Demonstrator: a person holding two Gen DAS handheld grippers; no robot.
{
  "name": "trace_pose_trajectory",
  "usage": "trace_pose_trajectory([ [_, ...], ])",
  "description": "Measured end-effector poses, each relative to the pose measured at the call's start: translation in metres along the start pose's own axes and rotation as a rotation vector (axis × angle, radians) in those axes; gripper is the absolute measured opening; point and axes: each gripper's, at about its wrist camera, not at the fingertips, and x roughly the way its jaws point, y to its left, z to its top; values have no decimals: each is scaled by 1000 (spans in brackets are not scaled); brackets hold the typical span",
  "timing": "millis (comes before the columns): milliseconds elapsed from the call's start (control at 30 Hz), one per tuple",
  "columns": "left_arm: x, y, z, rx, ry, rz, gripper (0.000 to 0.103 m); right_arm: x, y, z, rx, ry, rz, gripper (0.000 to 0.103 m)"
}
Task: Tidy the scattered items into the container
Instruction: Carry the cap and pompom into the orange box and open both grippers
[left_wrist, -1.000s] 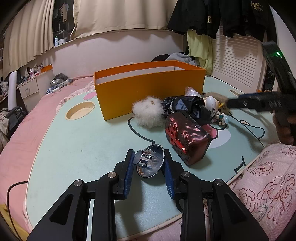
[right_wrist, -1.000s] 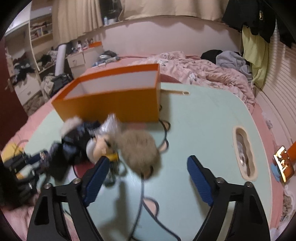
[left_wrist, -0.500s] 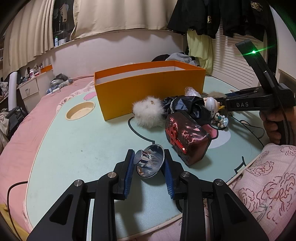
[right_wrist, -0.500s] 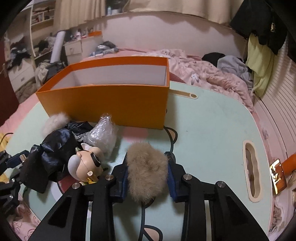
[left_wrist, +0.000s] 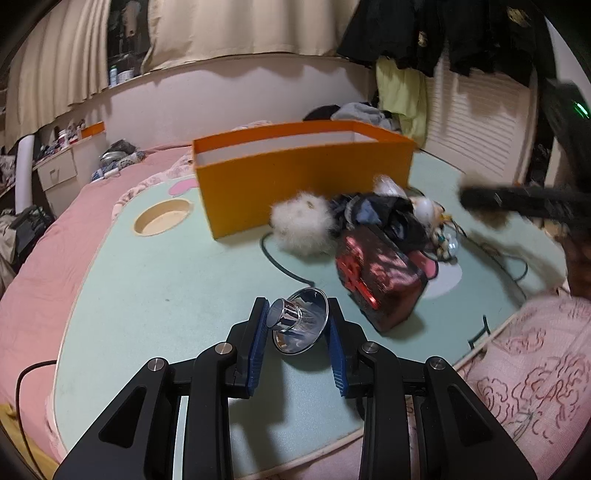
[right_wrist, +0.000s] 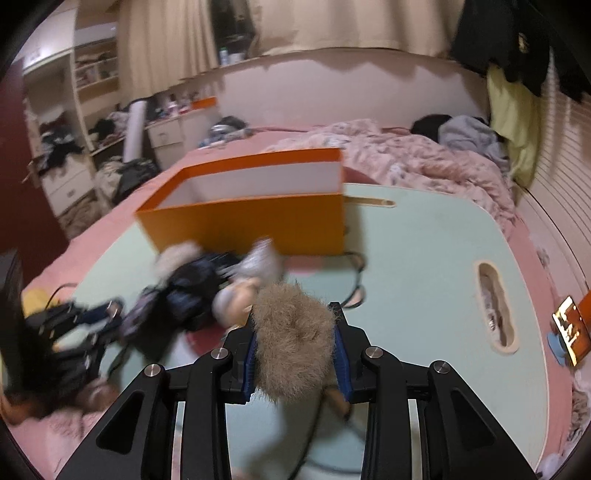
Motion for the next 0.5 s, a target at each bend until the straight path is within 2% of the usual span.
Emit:
trace_pose_trajectory([
  [200, -16, -4, 11, 2, -51, -23, 32, -4, 35, -11, -138, 3, -2, 32],
  [500, -14, -7, 11, 14, -41, -32, 32, -2, 32, -15, -136, 15, 26, 32],
])
